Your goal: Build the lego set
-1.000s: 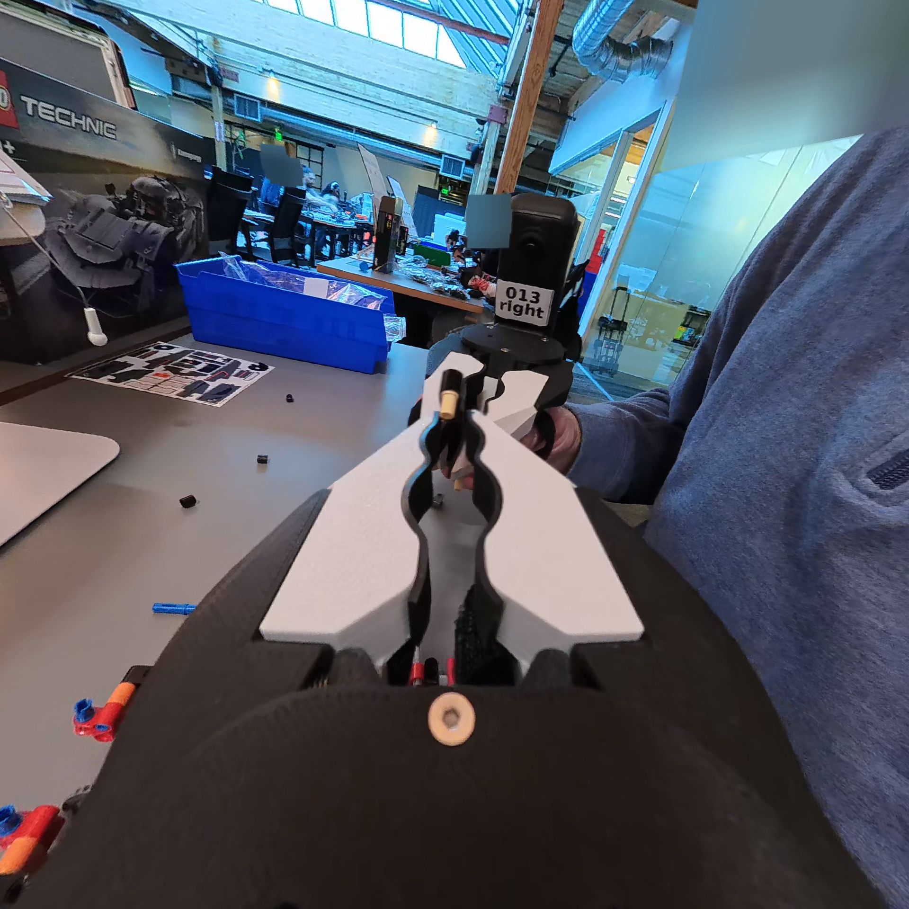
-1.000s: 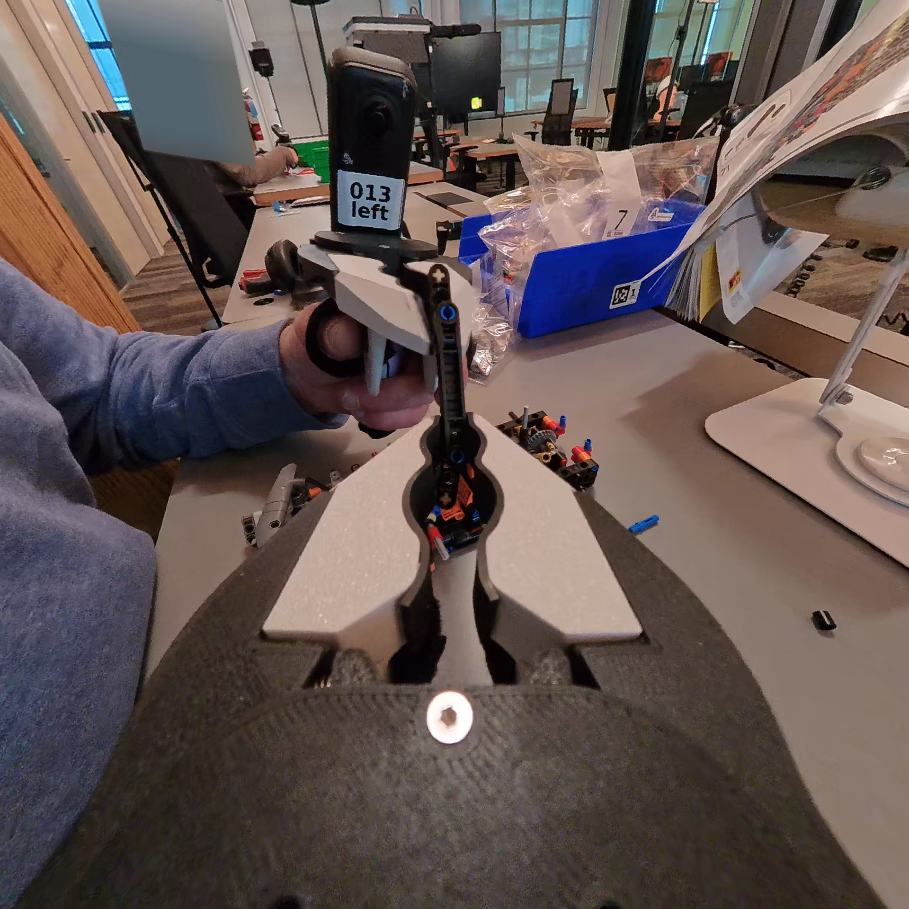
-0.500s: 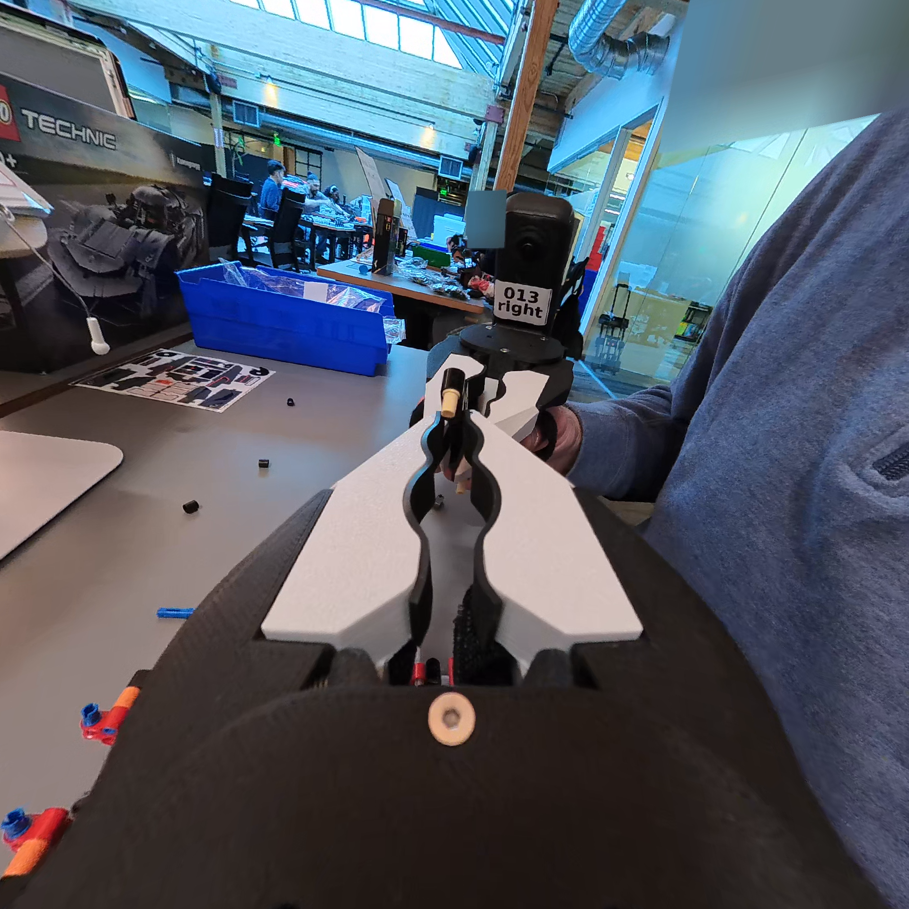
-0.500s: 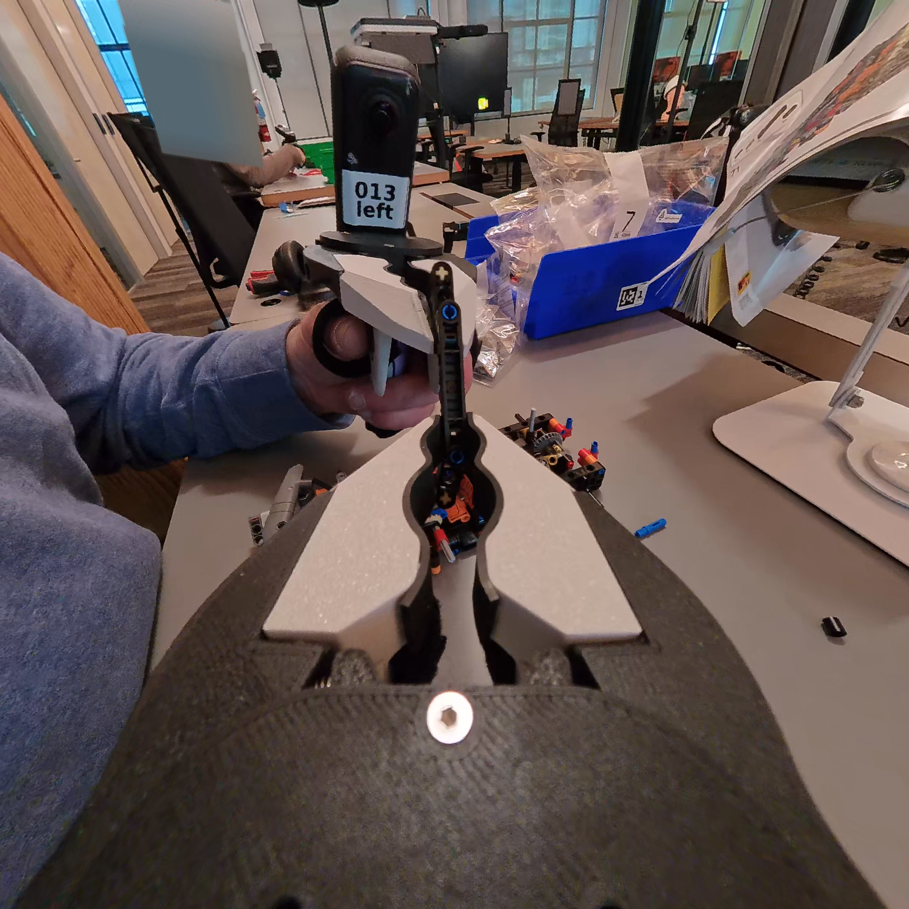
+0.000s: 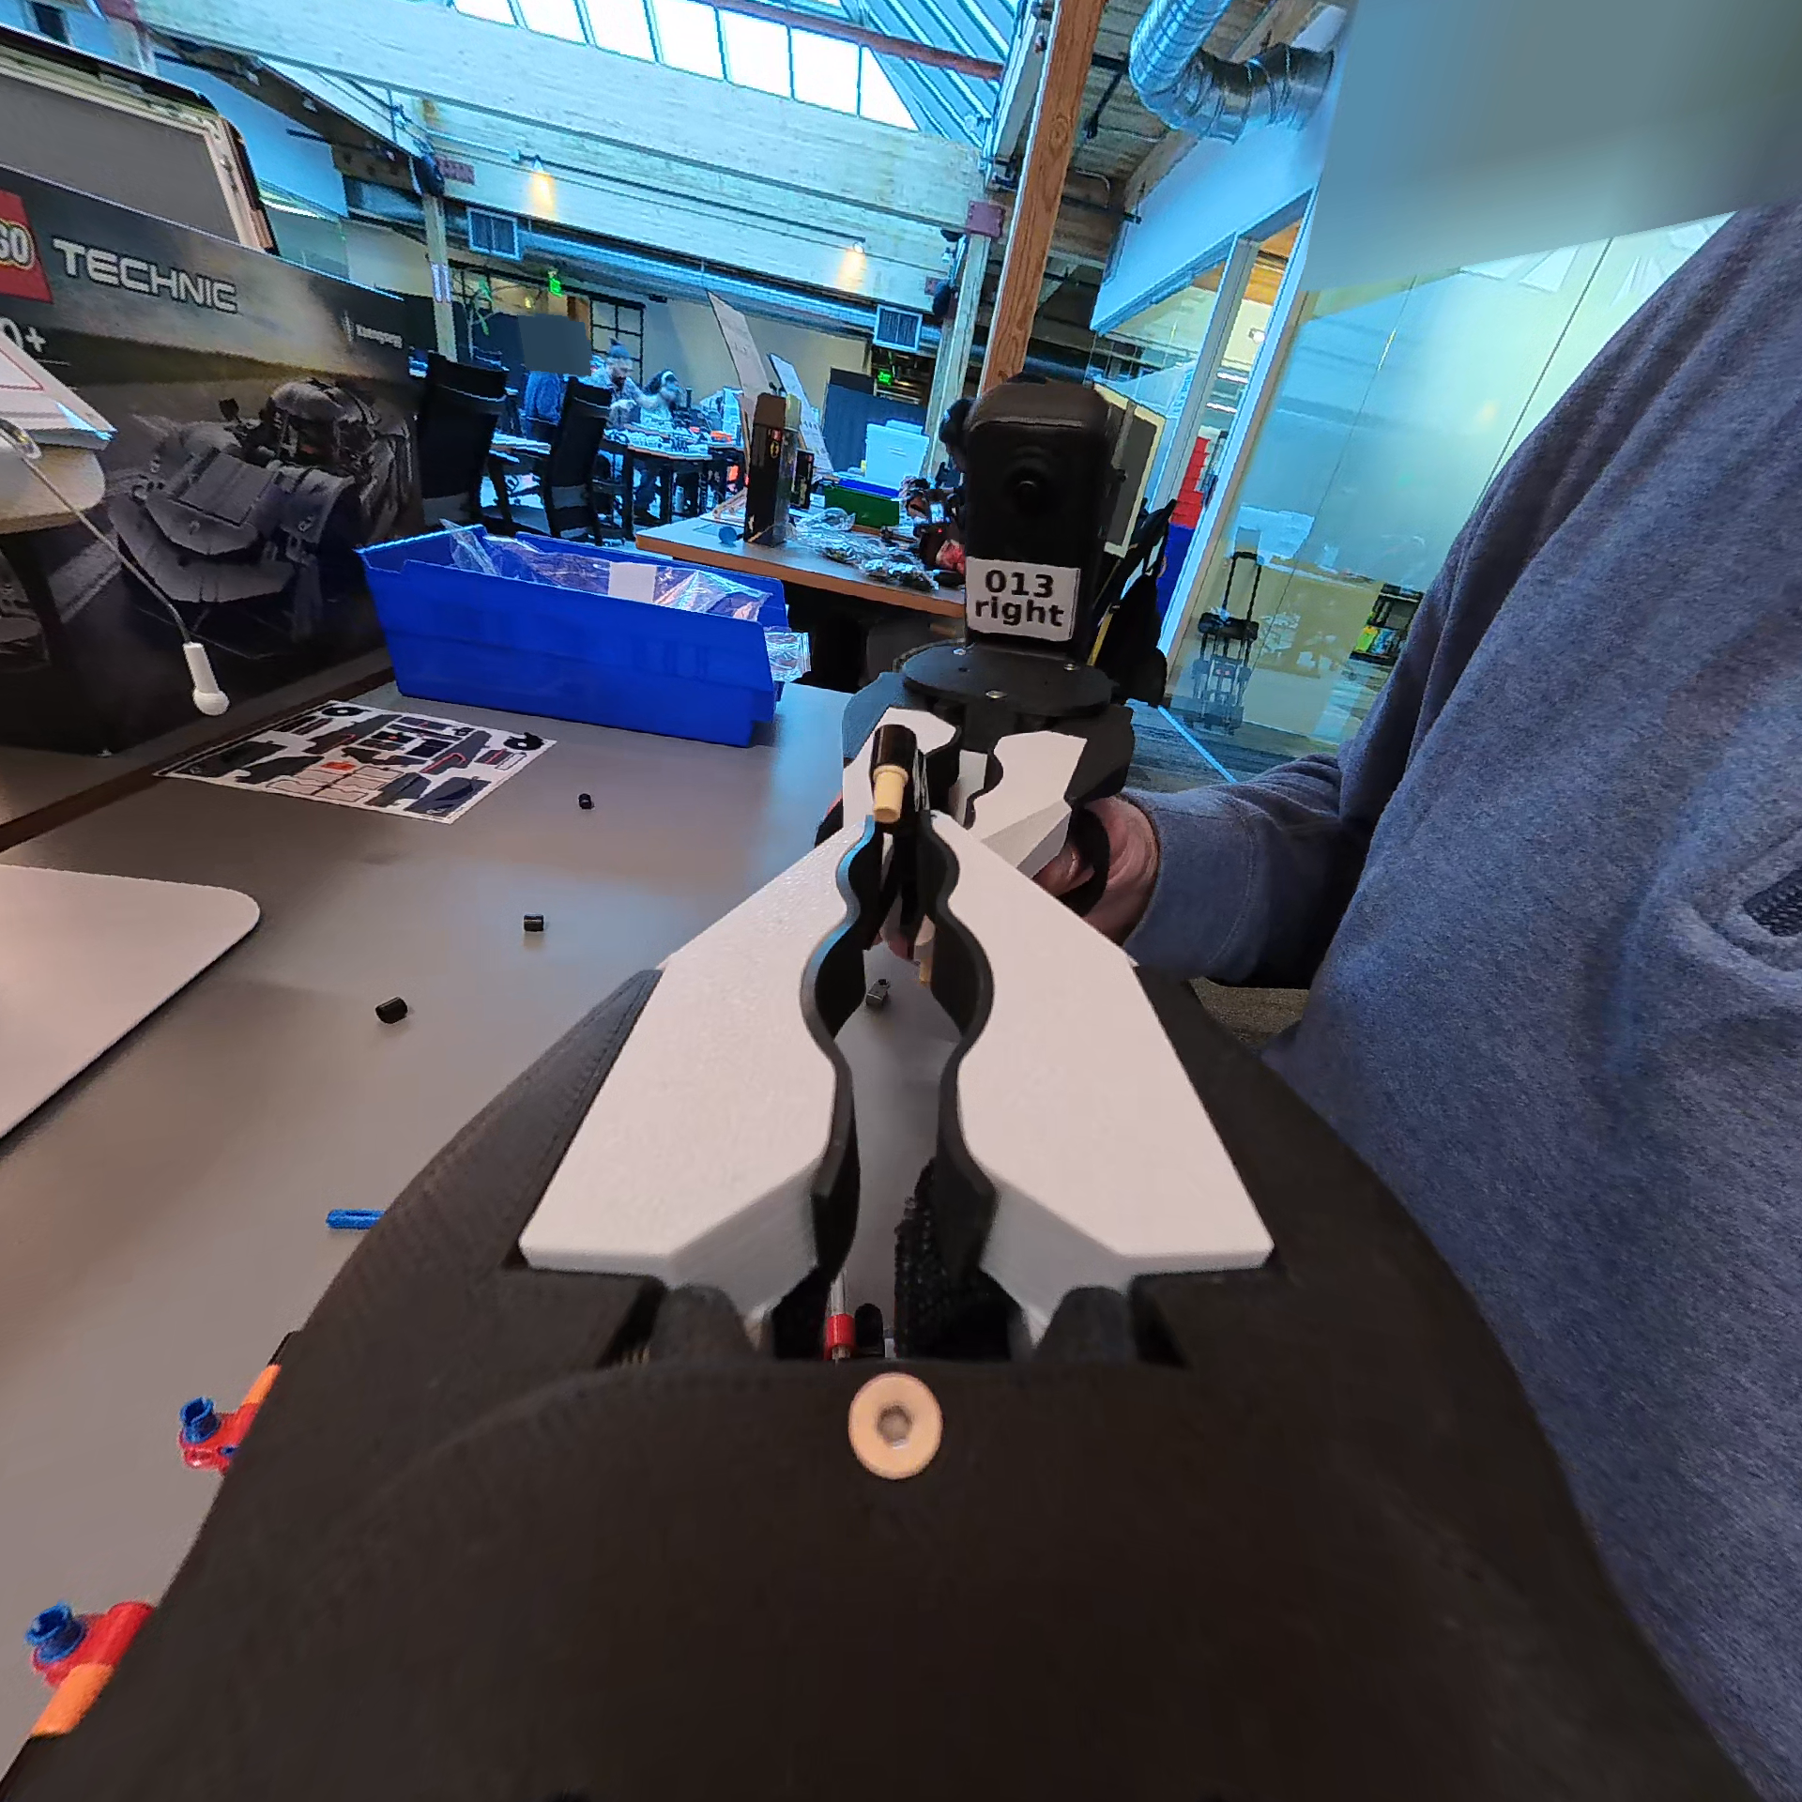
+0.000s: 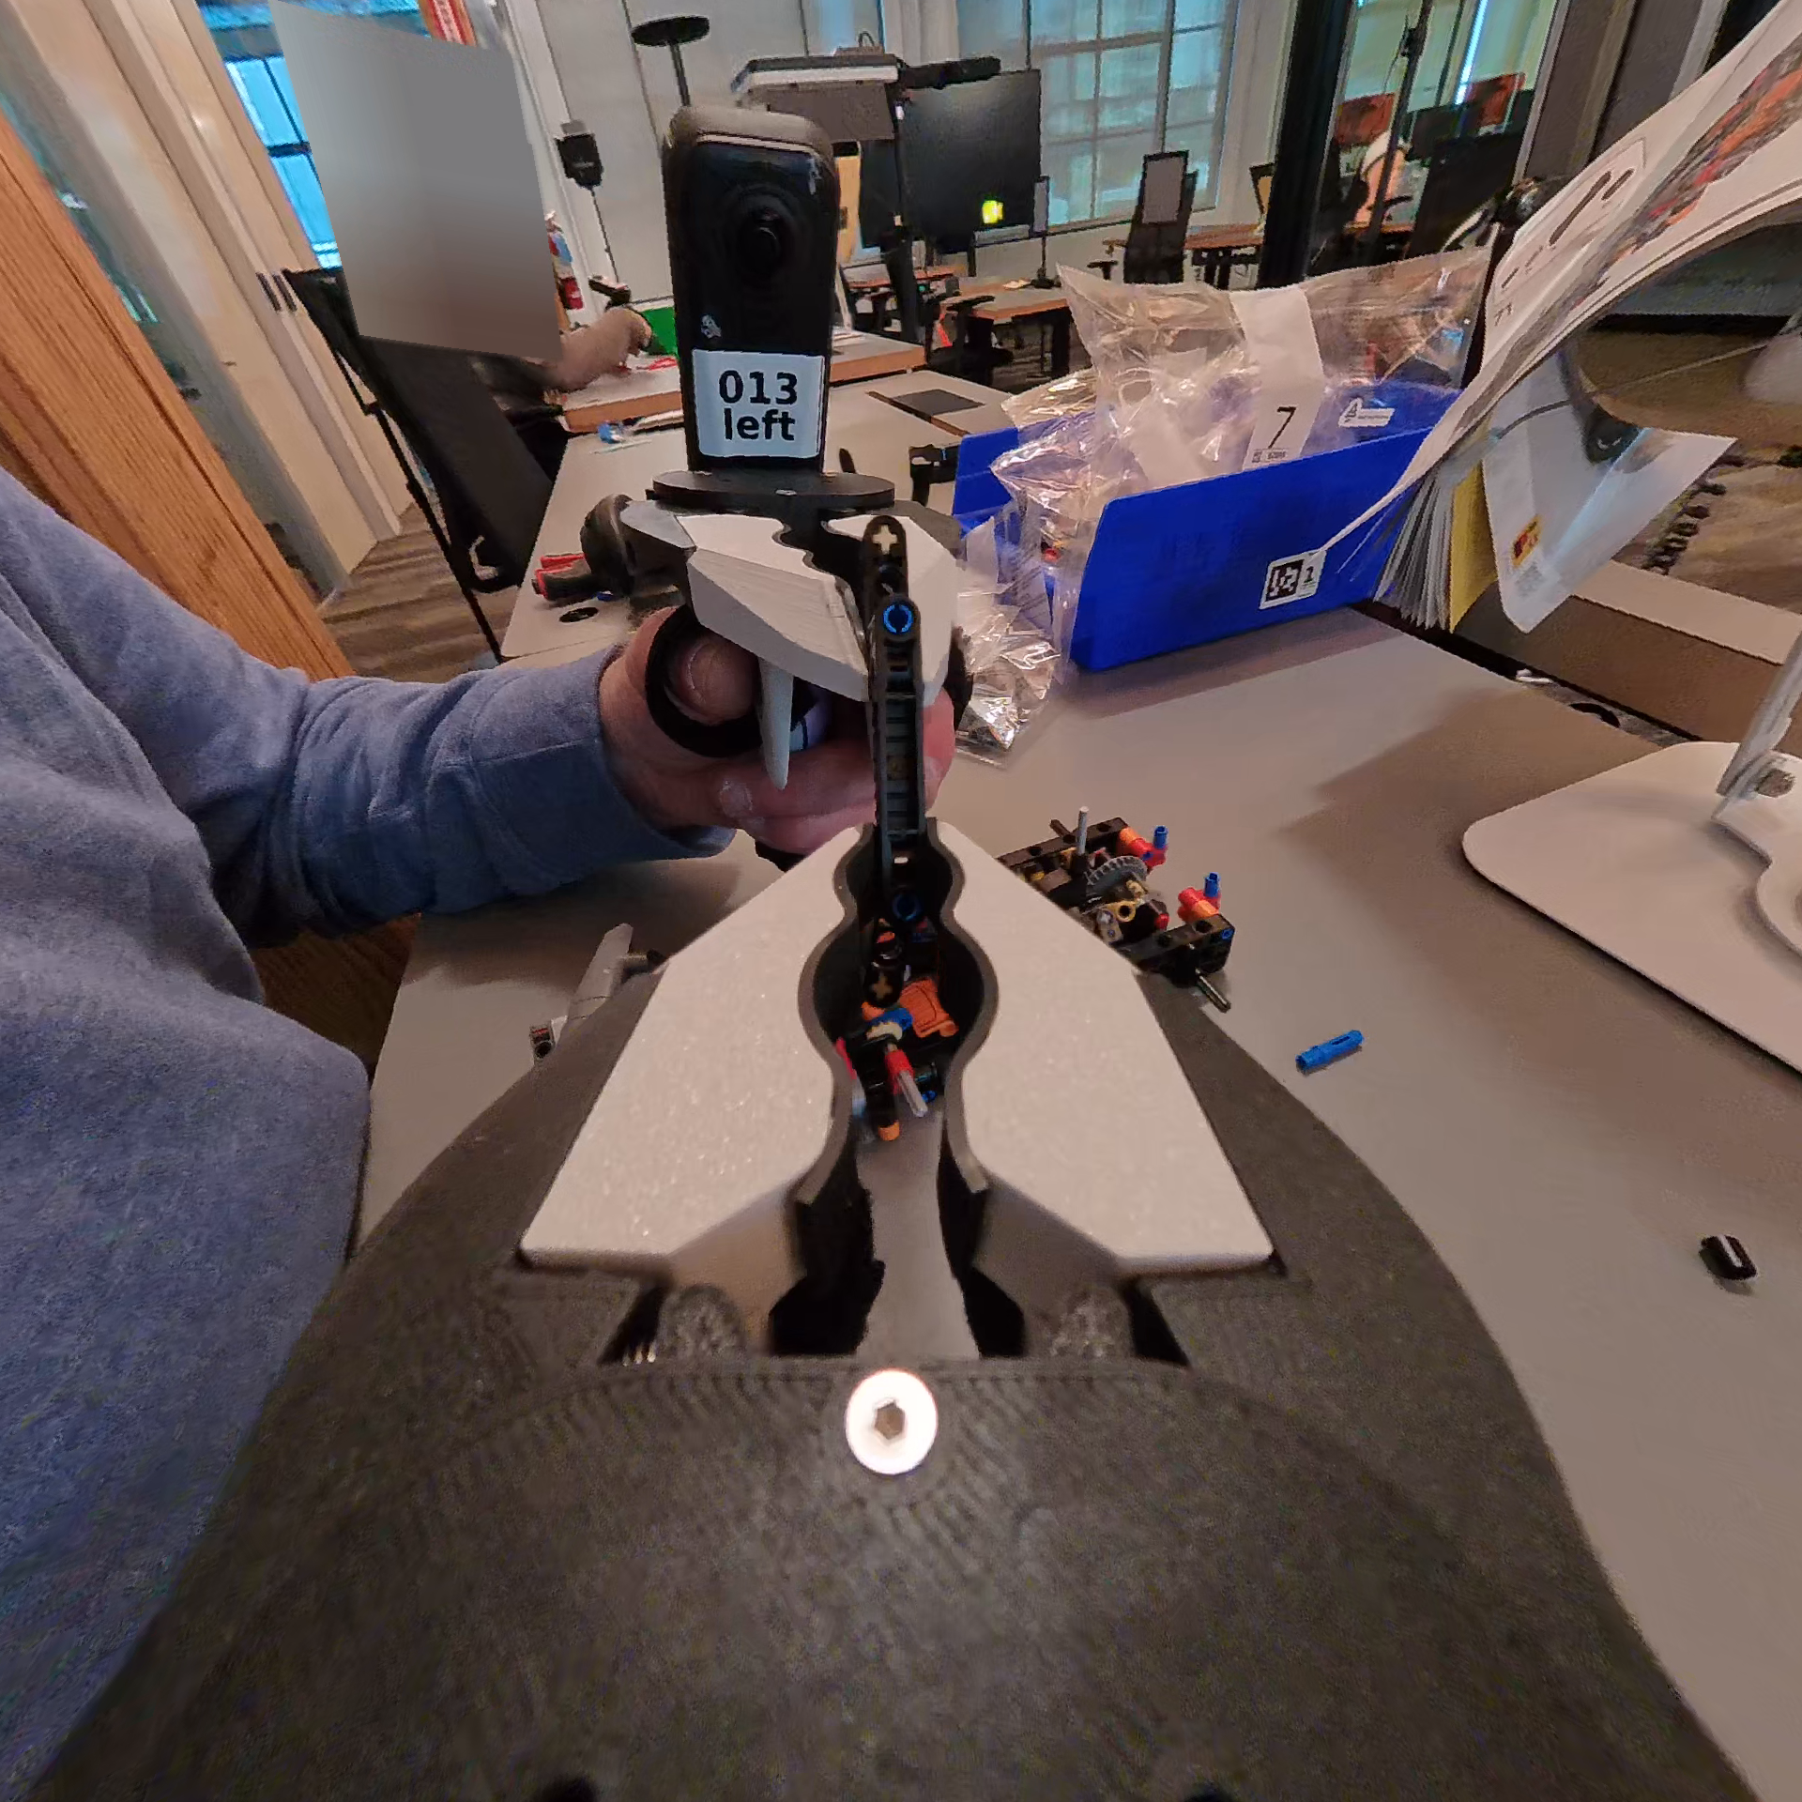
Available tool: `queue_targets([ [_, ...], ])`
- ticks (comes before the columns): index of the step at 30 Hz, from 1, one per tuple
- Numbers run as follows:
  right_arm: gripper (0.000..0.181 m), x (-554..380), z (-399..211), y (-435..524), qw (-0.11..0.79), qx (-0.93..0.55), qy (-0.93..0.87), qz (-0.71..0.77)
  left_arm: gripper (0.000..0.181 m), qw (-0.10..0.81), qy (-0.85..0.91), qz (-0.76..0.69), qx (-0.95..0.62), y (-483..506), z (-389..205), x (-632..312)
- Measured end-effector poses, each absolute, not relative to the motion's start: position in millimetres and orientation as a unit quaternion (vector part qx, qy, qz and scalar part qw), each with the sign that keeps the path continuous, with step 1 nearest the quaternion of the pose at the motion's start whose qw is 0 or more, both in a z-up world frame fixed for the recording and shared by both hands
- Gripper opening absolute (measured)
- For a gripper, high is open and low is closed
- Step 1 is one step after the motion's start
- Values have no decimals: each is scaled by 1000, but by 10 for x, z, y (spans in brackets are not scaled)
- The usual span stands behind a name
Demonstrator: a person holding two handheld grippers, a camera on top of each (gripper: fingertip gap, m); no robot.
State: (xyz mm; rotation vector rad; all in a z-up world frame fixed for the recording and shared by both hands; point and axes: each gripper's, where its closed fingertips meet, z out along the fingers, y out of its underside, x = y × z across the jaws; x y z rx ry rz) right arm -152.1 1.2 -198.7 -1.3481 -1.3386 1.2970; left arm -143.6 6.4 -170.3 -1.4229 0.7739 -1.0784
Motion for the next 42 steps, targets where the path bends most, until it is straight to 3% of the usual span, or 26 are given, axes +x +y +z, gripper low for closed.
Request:
queue_targets([
  [26, 6, -1521, -1996, -13, 401, -532, -534, 520, 4, 564, 332, -457, -602, 77, -1705, -1397],
  [32, 43, -1508, -1902, 132, 449, -540, -508, 498, 4, 586, 276, -470, -600, 187, -1615, -1554],
  [42, 46, -1480, -1899, 252, 464, -554, -486, 491, 3, 614, 146, -527, -569, 406, -1474, -2051],
])
